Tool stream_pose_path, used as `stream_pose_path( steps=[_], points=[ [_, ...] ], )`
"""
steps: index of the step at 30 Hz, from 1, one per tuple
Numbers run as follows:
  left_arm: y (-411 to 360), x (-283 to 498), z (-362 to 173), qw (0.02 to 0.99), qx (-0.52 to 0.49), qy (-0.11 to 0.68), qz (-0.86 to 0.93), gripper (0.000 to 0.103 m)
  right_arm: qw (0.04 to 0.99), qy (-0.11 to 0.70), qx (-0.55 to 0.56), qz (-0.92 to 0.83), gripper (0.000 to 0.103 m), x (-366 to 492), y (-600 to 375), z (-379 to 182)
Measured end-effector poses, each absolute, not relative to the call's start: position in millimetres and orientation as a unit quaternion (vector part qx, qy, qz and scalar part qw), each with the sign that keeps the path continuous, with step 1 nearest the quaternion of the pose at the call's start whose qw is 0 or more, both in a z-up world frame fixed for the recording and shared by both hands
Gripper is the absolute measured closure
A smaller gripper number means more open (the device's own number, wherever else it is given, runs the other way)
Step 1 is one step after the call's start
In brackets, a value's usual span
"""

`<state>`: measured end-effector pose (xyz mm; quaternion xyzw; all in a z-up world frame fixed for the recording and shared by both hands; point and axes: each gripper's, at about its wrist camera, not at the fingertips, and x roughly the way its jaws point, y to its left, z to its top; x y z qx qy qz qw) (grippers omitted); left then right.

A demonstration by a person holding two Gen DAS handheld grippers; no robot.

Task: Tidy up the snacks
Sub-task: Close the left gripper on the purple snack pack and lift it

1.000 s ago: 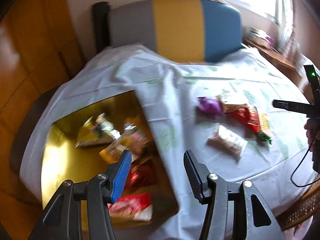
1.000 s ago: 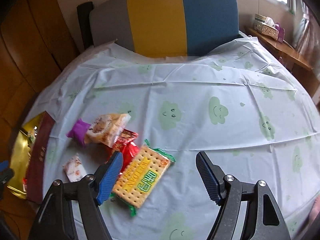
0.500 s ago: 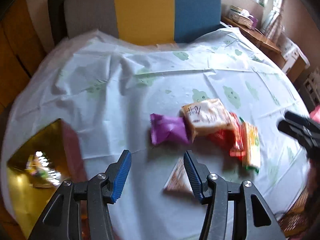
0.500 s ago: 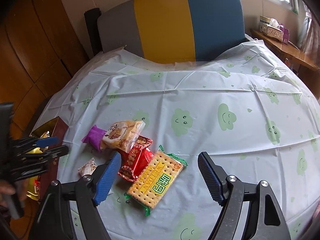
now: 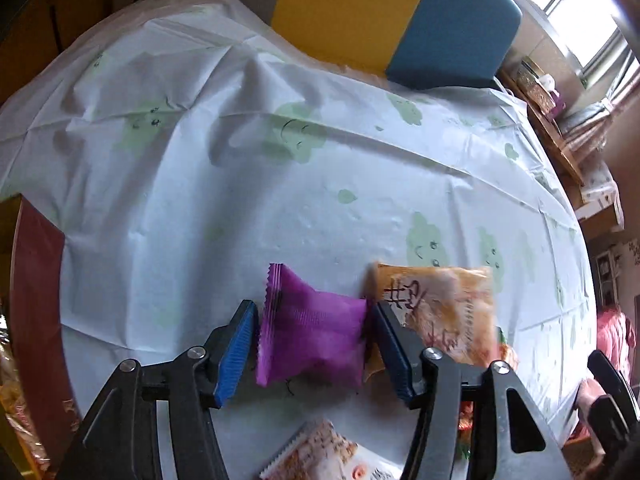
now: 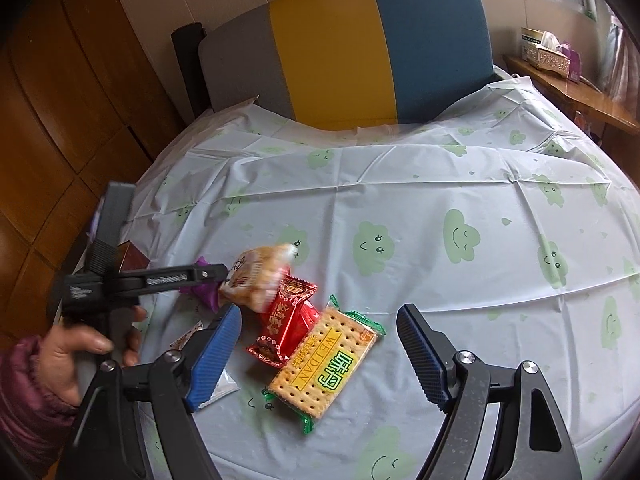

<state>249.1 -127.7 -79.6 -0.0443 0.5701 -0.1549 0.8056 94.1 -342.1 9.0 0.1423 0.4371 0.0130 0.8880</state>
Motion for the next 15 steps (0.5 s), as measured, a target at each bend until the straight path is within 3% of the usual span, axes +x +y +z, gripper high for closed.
stream_pose_path(
  steps=[1, 5, 15],
  points=[
    [-128, 247, -78, 0.811, -0.031, 0.564, -0.151, 0.058, 0.888, 0.438, 0.142, 0.012, 0.022, 94, -342, 9],
    [-120, 238, -77, 0.815, -0.029, 0.553, -0.171, 0.066, 0.887, 0.440, 0.137, 0.017, 0.022, 95, -340, 8],
    [-97, 190, -48, 0.842, -0.013, 0.513, -0.167, 0.066, 0.874, 0.459, 0.126, 0.096, 0.022, 95, -316, 0]
  ],
)
